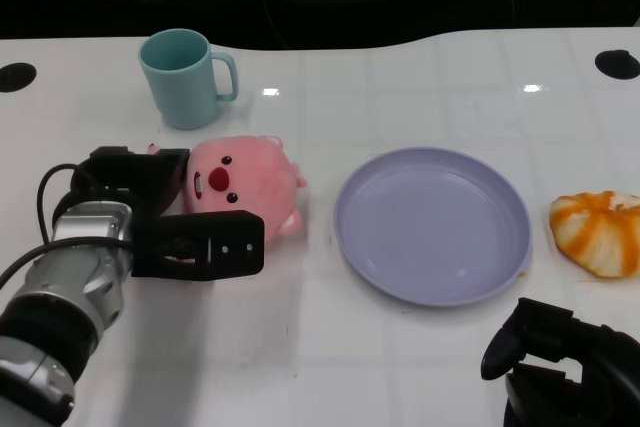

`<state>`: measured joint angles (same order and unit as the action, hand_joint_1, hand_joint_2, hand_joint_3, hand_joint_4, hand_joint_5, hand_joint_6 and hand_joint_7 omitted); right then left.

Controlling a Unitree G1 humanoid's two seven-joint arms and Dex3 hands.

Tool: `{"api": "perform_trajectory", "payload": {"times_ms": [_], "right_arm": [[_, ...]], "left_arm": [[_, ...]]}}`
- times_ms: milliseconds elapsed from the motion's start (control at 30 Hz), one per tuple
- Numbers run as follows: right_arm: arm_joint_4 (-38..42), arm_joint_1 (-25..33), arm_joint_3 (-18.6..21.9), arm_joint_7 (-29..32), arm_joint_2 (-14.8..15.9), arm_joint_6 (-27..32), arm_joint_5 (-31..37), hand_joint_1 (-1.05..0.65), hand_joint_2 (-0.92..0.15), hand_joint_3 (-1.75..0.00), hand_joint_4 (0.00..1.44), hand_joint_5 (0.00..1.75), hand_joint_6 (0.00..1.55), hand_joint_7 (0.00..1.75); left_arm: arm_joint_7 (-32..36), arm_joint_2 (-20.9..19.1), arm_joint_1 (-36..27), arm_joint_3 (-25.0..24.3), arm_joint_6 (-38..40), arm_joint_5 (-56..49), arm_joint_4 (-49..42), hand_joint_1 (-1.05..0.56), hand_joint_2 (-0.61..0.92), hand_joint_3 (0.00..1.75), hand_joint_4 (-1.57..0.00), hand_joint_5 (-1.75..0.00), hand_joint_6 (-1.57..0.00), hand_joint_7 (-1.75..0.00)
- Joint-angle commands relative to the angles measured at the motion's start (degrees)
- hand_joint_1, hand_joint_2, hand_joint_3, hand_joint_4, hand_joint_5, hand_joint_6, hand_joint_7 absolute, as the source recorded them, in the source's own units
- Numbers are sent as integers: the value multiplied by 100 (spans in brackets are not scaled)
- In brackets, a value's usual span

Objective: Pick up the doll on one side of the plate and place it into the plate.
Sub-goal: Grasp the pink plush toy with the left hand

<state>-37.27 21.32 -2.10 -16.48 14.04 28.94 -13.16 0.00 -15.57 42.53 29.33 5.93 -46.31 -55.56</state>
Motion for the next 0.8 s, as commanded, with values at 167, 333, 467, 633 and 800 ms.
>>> {"api": "perform_trajectory", "payload": {"times_ms": [167,333,467,633,800], "right_arm": [[-104,55,52,-21,85,70,-73,-10,-66,-118,66,175,51,159],[-117,65,41,-23,89,83,-65,-10,-66,-118,66,175,50,159],[-128,61,32,-11,75,99,-65,-10,-66,-118,65,175,50,159],[-126,44,9,-8,66,97,-55,-9,-66,-119,66,175,50,159],[-114,23,-17,10,57,97,-31,-9,-66,-119,66,175,50,159]], "left_arm": [[514,137,2,125,-476,199,-819,-24,89,0,-86,-21,-85,-8],[890,221,59,138,-726,267,-1241,-32,89,1,-80,-147,-121,-5],[1241,219,9,169,-827,247,-1411,-30,92,28,-70,-167,-123,-6],[1490,187,-28,204,-864,233,-1538,-30,92,33,-70,-174,-118,-9],[1625,142,-40,225,-898,258,-1563,-32,92,33,-72,-175,-115,-10]]}}
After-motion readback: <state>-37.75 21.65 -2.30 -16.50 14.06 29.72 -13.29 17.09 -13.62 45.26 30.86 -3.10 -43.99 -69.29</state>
